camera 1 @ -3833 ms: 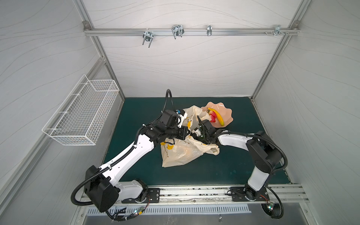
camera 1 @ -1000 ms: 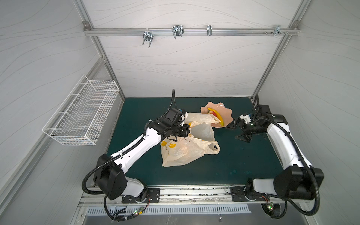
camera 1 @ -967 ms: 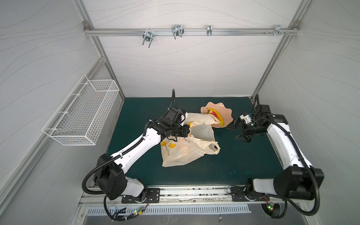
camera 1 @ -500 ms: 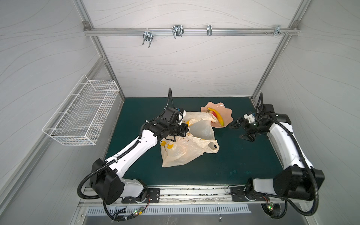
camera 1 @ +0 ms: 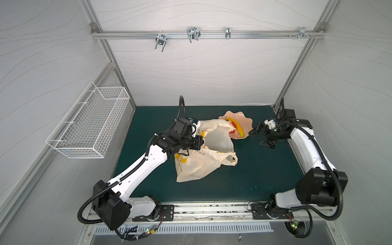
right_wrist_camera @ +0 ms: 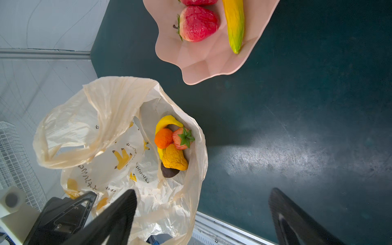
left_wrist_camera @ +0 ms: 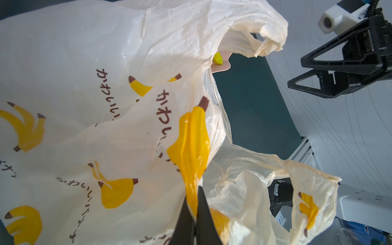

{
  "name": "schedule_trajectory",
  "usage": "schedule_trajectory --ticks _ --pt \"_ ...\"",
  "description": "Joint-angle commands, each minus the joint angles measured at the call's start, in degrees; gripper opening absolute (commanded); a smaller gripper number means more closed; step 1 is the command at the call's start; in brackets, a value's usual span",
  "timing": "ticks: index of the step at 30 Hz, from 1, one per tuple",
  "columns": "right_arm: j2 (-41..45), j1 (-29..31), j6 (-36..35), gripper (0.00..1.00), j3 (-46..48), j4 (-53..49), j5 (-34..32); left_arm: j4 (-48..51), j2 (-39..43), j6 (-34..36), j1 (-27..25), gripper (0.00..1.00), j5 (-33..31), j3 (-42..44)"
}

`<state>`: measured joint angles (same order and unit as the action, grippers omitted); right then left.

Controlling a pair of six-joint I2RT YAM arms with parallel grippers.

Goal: Place the fruits into the plastic bag
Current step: 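Move the right gripper back into the bowl over the strawberries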

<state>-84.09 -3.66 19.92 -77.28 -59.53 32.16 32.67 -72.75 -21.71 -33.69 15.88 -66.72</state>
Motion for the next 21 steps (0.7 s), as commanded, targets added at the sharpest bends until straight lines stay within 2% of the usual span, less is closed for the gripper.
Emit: schedule_trajectory --ticks 1,6,11,21 --pt "-3.4 0.4 -1.0 0.97 -3.3 1.8 -0.1 -0.2 1.6 -0.3 0.2 0.00 0.3 0.0" --pt "-10.5 2.1 -2.9 0.91 -10.0 1.0 -3.0 1.3 2.1 0.4 0.3 0.00 0.0 -0.5" --pt "-21.1 5.3 -5.3 0.81 -19.6 -2.4 -7.2 2.1 2.7 0.7 0.2 0.00 -0.6 -1.0" --pt "-37.4 9.6 -6.4 0.71 -35.3 -6.3 -16.0 3.4 3.0 0.4 0.2 0.00 -1.4 -1.7"
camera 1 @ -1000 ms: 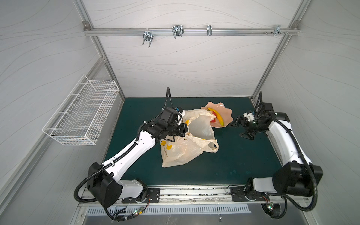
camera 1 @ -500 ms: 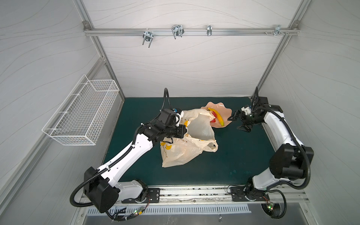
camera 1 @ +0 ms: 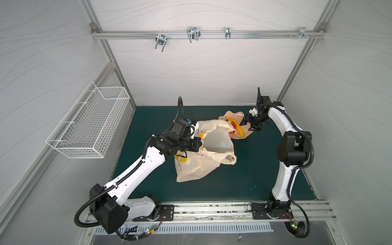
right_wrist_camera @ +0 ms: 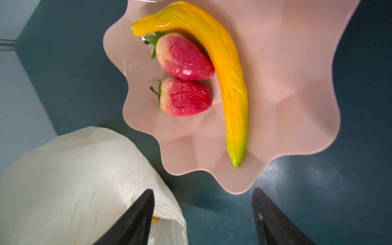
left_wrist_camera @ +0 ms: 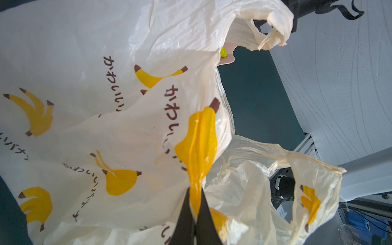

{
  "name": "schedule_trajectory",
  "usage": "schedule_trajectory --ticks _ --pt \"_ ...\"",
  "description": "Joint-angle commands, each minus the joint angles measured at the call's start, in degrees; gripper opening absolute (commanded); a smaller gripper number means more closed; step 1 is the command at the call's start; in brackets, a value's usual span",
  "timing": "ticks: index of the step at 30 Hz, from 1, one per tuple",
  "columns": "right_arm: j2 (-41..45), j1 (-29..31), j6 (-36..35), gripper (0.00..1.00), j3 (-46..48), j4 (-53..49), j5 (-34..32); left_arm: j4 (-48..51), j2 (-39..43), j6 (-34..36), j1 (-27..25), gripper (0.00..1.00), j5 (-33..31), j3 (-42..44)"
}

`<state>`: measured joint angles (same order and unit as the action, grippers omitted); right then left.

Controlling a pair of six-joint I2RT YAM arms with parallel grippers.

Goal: Place the fruits into the plastic bag
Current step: 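Move the right gripper back into the bowl over the strawberries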

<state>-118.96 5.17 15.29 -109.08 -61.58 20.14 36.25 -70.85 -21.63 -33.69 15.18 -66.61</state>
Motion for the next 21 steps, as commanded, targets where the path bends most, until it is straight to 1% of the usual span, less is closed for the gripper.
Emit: schedule_trajectory --ticks 1,6,11,21 --pt "-4.1 1.0 -2.1 0.69 -5.1 -5.2 -5.0 0.0 1.1 0.4 0.1 0.00 -0.8 -1.9" --pt "-8.8 2.4 -3.6 0.65 -9.7 -7.0 -10.5 0.4 1.3 0.3 0.2 0.00 -1.4 -2.0" --pt "-11.5 3.5 -4.2 0.61 -11.2 -7.0 -14.7 0.6 1.2 0.1 0.1 0.00 -1.6 -2.2" --pt "-18.3 7.5 -4.5 0.60 -16.6 -7.9 -21.6 0.8 0.5 0.2 0.2 0.00 -1.2 -2.6"
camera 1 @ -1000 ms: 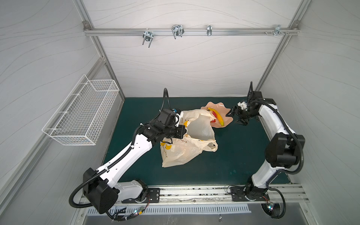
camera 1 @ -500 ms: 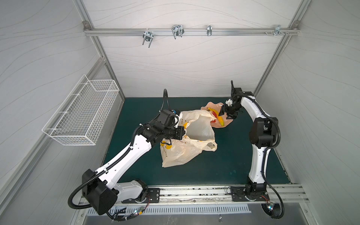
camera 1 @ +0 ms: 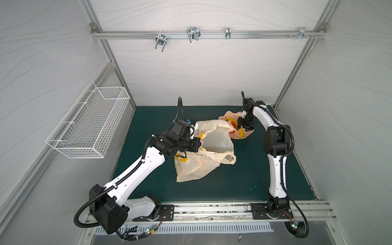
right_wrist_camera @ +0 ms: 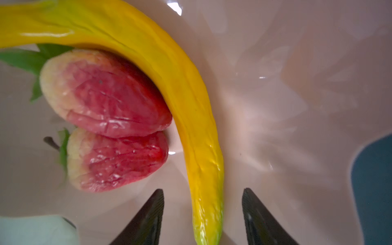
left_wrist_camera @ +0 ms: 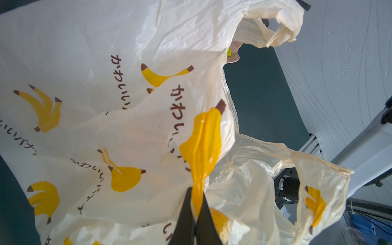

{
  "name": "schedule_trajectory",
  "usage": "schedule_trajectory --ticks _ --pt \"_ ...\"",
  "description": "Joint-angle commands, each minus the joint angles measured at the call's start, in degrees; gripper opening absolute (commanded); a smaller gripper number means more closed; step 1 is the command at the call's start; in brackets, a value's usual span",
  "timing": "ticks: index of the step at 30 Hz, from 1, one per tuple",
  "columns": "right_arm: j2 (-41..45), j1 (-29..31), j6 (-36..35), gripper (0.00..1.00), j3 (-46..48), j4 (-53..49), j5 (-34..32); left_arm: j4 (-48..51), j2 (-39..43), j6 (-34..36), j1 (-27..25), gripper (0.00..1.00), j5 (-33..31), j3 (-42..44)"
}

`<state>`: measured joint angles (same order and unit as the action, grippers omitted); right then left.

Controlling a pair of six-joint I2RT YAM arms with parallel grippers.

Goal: Place the fruits into the plastic bag
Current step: 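Move the right gripper back into the bowl over the strawberries, then close the right gripper on the long yellow fruit in the bowl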

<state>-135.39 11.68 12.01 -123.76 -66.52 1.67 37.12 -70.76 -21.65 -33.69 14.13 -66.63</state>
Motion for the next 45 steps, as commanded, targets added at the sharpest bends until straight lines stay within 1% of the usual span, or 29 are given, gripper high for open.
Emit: schedule_trajectory --ticks 1,6,9,15,28,34,45 --pt "-2.4 1.2 -1.3 0.59 -2.3 -3.0 -3.7 -0.1 0.5 0.1 0.1 0.00 -0.2 -2.6" --pt "-4.4 2.2 -1.3 0.55 -3.6 -3.1 -6.7 0.1 0.4 0.2 0.2 0.00 0.2 -2.6" --pt "-5.1 2.2 -1.2 0.51 -3.6 -3.0 -7.4 0.0 0.4 0.1 0.1 0.00 0.3 -2.5" --pt "-6.3 2.4 -1.2 0.41 -3.5 -3.2 -9.0 -0.2 0.4 -0.1 0.2 0.00 0.6 -2.4" --pt "-1.5 2.7 -0.6 0.22 -1.2 -1.5 -10.2 -0.9 -0.1 0.0 0.1 0.00 1.1 -1.9" --pt "1.2 2.7 -0.5 0.17 -0.1 -1.2 -10.7 -1.4 -0.3 0.0 0.2 0.00 1.5 -2.1" --pt "6.5 2.0 0.3 0.14 0.6 -1.1 -10.6 -1.5 -0.3 0.3 0.2 0.00 1.9 -2.2"
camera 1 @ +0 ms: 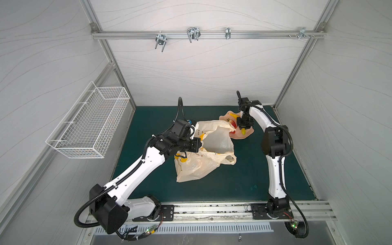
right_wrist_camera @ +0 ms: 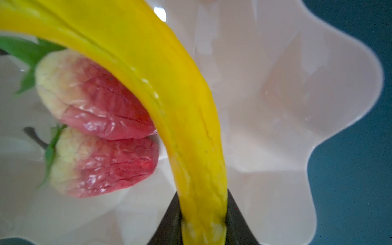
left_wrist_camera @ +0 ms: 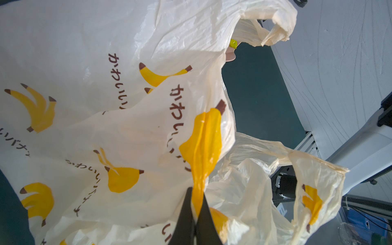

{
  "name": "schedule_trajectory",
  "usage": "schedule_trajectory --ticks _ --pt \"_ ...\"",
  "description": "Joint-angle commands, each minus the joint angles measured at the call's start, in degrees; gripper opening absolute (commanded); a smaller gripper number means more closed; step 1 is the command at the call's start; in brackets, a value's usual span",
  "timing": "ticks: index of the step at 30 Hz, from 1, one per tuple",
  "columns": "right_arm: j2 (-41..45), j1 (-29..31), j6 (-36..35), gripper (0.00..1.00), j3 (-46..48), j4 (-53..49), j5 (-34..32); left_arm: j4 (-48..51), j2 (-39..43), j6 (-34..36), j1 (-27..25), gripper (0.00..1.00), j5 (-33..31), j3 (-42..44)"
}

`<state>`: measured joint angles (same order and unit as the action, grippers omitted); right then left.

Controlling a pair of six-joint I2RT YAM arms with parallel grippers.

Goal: Place the fruits into the plastic bag
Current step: 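Close the right gripper on the long yellow fruit in the bowl, then lift the long yellow fruit out of the bowl toward the bag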

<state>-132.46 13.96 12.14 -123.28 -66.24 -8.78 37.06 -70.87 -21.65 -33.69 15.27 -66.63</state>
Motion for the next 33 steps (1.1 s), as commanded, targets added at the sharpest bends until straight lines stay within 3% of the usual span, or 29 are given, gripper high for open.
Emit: schedule_trajectory --ticks 1,16,33 --pt "4.1 -0.4 0.2 0.15 0.1 -1.4 0.0 -1.5 -0.2 0.3 0.1 0.00 0.9 -2.1" --pt "11.8 -1.8 1.1 0.14 6.0 -1.3 1.0 -2.0 -1.2 0.9 0.1 0.00 2.2 -3.0" --pt "34.5 -2.0 5.3 0.14 35.1 5.6 3.8 -2.5 -3.0 1.7 0.1 0.00 3.8 -4.3"
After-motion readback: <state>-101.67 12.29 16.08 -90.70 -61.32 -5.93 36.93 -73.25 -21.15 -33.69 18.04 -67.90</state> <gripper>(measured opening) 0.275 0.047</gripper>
